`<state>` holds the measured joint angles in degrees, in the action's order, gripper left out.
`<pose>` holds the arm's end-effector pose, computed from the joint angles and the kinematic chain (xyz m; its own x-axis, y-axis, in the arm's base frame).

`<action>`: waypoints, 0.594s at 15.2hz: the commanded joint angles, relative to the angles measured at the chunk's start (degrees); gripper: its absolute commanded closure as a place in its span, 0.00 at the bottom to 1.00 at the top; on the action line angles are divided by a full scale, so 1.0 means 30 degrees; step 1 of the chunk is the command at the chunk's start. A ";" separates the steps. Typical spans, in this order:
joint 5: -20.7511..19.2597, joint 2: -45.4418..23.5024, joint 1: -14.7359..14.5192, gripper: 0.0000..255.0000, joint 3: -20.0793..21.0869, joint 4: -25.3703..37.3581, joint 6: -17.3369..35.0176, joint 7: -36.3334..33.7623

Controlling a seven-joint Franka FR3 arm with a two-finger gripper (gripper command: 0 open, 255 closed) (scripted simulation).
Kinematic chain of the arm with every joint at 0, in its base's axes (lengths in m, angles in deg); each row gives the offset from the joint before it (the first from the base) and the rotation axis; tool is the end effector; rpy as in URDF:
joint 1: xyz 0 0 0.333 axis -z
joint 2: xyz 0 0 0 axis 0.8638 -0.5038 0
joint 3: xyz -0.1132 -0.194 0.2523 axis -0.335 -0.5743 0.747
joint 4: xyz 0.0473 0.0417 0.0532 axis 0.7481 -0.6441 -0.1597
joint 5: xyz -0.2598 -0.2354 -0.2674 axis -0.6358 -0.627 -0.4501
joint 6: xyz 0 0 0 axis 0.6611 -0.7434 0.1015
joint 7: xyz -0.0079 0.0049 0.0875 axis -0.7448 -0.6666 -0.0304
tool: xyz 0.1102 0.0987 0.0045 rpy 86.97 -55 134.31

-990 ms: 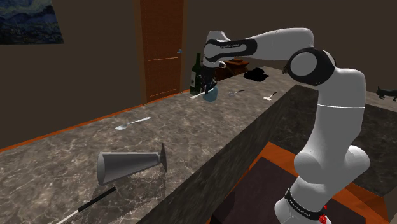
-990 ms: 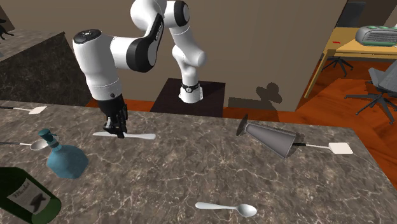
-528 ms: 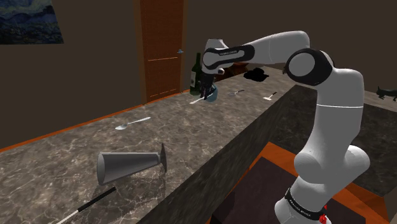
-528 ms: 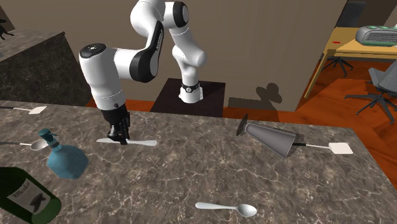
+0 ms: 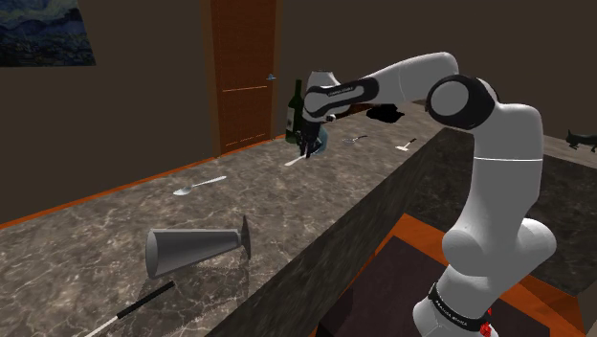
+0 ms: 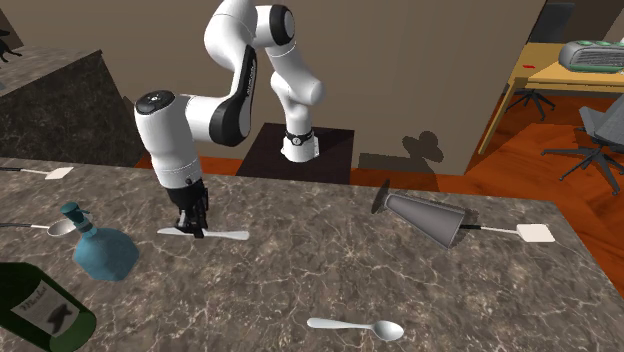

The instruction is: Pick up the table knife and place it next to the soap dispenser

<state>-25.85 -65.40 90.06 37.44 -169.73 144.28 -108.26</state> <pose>0.7166 -0.1264 0.3607 0.1068 -0.9943 -0.0052 -0.9916 -0.1061 -0.0737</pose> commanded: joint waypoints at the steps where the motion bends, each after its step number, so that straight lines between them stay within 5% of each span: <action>1: -0.0091 -0.0167 -0.0013 1.00 -0.0046 -0.0305 0.0468 -0.0050; 9: -0.0470 -0.0909 -0.0113 1.00 -0.0246 -0.1158 0.2011 -0.0267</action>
<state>-27.15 -67.91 89.77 36.75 -173.05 149.92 -108.98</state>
